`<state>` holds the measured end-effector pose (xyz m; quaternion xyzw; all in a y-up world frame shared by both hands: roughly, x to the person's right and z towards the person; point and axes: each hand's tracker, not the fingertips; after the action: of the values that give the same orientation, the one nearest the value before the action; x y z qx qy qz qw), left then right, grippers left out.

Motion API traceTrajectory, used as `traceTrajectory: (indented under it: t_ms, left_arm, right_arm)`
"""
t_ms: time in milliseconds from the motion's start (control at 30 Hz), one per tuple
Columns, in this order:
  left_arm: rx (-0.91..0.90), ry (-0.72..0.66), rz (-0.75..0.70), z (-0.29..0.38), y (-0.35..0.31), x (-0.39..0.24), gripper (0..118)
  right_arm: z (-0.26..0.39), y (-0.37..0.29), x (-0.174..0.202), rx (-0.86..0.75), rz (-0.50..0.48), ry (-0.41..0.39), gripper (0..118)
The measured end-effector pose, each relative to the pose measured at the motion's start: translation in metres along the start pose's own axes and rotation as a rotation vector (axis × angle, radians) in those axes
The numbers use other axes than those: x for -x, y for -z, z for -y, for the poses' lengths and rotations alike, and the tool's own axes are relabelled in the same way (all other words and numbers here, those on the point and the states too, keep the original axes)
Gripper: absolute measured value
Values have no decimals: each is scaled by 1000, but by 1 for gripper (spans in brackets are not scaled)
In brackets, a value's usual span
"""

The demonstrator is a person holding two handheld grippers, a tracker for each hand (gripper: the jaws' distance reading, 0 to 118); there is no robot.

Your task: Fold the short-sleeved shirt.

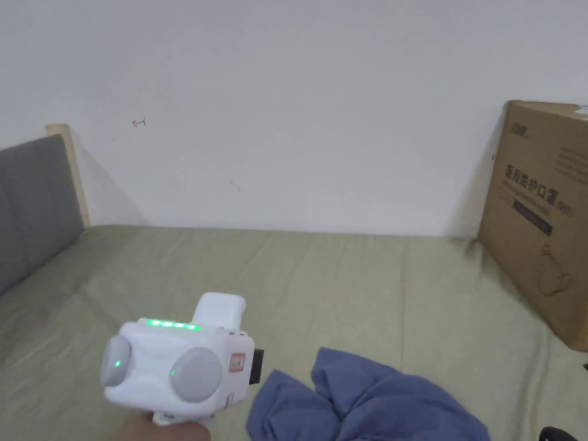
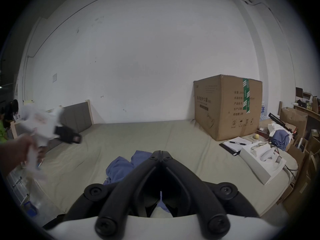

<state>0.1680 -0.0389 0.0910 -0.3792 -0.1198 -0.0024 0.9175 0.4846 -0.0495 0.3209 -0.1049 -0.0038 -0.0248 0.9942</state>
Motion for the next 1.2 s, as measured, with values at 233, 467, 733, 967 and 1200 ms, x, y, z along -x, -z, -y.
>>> traceTrajectory:
  t_ms: [233,467,733,967,1200]
  left_arm:
    - [204,-100,-87,-36,175,14,116]
    - [395,-150,-99,-31,280,21,116]
    - [267,63,-98,8,257,-14,32]
    - [203,169,-72,29,232,-13,7]
    - [140,83,-5,32,211,0,7]
  right_arm:
    - [23,59,-11,132,-70,-10,0]
    - [49,111,-24,252,-117,84,0]
    - [60,150,-19,284,-136,48,0]
    - [4,305,-5,477,-298,-45,0]
    - [32,489,7,932,-210,-171,102]
